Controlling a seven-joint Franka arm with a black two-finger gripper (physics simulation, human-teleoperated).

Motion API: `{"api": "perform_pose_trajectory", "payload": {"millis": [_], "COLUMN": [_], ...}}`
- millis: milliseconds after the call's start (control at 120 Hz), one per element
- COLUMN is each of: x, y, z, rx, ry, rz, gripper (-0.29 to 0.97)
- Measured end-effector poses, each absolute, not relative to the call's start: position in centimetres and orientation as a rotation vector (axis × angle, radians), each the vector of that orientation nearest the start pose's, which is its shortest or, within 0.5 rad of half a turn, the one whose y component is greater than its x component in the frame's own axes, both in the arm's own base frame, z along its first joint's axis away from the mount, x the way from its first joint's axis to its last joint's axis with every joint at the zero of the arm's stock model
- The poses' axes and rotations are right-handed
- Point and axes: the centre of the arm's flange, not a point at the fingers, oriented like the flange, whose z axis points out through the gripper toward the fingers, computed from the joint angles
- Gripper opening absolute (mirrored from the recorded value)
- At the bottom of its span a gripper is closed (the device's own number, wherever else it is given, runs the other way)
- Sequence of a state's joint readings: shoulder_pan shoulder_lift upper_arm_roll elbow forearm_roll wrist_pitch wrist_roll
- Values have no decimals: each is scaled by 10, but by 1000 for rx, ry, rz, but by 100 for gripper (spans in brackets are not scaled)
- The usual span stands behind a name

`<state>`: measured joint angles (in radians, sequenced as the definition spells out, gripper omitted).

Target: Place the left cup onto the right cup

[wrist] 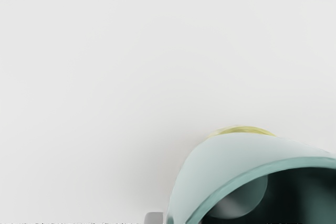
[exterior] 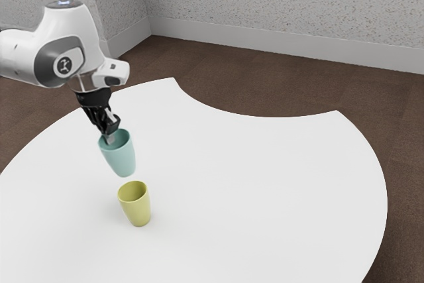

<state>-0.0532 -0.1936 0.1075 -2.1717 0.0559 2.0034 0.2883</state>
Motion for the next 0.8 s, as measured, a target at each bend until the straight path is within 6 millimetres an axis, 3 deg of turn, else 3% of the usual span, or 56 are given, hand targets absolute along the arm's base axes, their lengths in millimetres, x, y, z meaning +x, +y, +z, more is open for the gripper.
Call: {"api": "perform_pose_trajectory", "payload": {"millis": [800], "x": [488], "y": [18], "z": [450], "rx": [-3081], "ry": [443], "rz": [66], "gripper": [-11]}}
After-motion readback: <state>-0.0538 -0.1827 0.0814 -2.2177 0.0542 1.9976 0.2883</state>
